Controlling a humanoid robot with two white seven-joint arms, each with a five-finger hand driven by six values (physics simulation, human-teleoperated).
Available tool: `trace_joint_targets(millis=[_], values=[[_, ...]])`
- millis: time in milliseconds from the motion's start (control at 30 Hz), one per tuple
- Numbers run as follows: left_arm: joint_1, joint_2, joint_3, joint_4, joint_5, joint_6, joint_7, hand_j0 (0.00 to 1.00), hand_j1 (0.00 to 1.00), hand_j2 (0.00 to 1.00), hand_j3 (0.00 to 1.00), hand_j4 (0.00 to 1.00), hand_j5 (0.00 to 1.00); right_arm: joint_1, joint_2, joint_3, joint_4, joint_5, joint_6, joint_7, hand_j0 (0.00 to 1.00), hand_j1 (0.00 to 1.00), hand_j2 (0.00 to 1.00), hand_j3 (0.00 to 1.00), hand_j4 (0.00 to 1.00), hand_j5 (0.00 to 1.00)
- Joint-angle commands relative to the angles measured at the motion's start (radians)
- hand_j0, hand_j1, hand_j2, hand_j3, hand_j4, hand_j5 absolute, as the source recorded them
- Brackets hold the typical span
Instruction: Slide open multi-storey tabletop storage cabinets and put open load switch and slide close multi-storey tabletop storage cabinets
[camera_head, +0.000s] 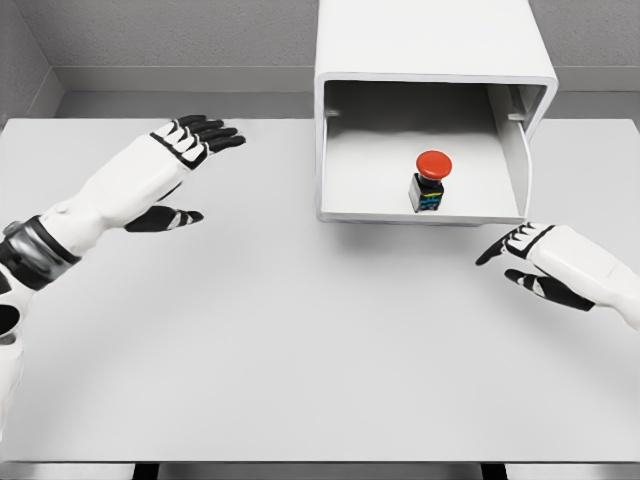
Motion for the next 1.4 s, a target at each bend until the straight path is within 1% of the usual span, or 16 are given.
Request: trace_joint_targets(millis=[0,33,67,100,167,200,267,567,667,800,900,933,1033,1067,1233,1367], values=[[0.009,0.092,0.148,0.028,0.092,0.004,0.001,1.0,1.0,1.0,1.0,1.0,1.0,0.0,0.006,0.001,0.002,0.0,0.002,0.0,0.59,0.59,0.59,0.59,0.59,0.59],[0.051,0.091,0.17,0.063,0.092,0.004,0.001,1.0,1.0,1.0,1.0,1.0,1.0,0.0,0.013,0.001,0.005,0.0,0.002,0.0,0.59,0.59,0.59,0.59,0.59,0.59],[0.075,0.091,0.168,0.114,0.089,0.004,0.001,1.0,1.0,1.0,1.0,1.0,1.0,-0.002,0.013,-0.001,0.007,0.0,0.002,0.0,0.59,0.59,0.59,0.59,0.59,0.59],[0.094,0.091,0.167,0.139,0.081,0.004,0.001,1.0,1.0,1.0,1.0,1.0,1.0,-0.003,0.013,-0.001,0.007,0.0,0.002,0.0,0.59,0.59,0.59,0.59,0.59,0.59],[0.103,0.088,0.168,0.198,0.078,0.004,0.001,1.0,1.0,1.0,1.0,1.0,1.0,-0.015,0.016,0.001,0.013,0.004,0.002,0.0,0.59,0.59,0.59,0.59,0.59,0.59],[0.103,0.091,0.167,0.209,0.071,0.004,0.0,1.0,1.0,1.0,1.0,1.0,1.0,-0.029,0.016,0.01,0.025,0.004,0.002,0.0,0.59,0.59,0.59,0.59,0.59,0.59],[0.109,0.088,0.165,0.214,0.071,0.004,0.0,1.0,1.0,1.0,1.0,1.0,1.0,-0.057,0.026,0.028,0.054,0.004,0.002,0.0,0.59,0.59,0.59,0.59,0.59,0.59],[0.103,0.08,0.16,0.218,0.066,0.004,-0.003,1.0,1.0,1.0,1.0,1.0,1.0,-0.089,0.026,0.034,0.074,0.004,0.002,0.0,0.59,0.59,0.59,0.59,0.59,0.59],[0.103,0.08,0.16,0.218,0.064,0.004,-0.003,1.0,1.0,1.0,1.0,1.0,1.0,-0.077,0.026,0.036,0.057,0.001,0.002,0.0,0.59,0.59,0.59,0.59,0.59,0.59],[0.103,0.08,0.159,0.218,0.063,0.004,-0.003,1.0,1.0,1.0,1.0,1.0,1.0,-0.078,0.037,0.053,0.004,0.0,0.002,-0.001,0.59,0.59,0.59,0.59,0.59,0.59],[0.103,0.08,0.157,0.218,0.063,0.004,-0.003,1.0,1.0,1.0,1.0,1.0,1.0,-0.09,0.066,0.068,-0.005,0.003,0.002,0.0,0.59,0.59,0.59,0.59,0.59,0.59],[0.103,0.08,0.157,0.218,0.063,0.004,-0.003,1.0,1.0,1.0,1.0,1.0,1.0,-0.104,0.083,0.071,-0.01,0.007,0.002,0.0,0.59,0.59,0.59,0.59,0.59,0.59],[0.103,0.08,0.157,0.218,0.063,0.004,-0.003,1.0,1.0,1.0,1.0,1.0,1.0,-0.135,0.088,0.105,-0.009,0.007,0.002,0.0,0.59,0.59,0.59,0.59,0.59,0.59],[0.103,0.08,0.157,0.218,0.063,0.004,-0.003,1.0,1.0,1.0,1.0,1.0,1.0,-0.15,0.106,0.11,-0.009,0.009,0.002,0.0,0.59,0.59,0.59,0.59,0.59,0.59],[0.103,0.08,0.157,0.218,0.063,0.004,-0.003,1.0,1.0,1.0,1.0,1.0,1.0,-0.181,0.122,0.133,-0.002,0.027,0.002,0.0,0.59,0.59,0.59,0.59,0.59,0.59],[0.103,0.078,0.156,0.218,0.063,0.004,-0.003,1.0,1.0,1.0,1.0,1.0,1.0,-0.218,0.143,0.143,0.056,0.039,0.002,0.002,0.59,0.59,0.59,0.59,0.59,0.59]])
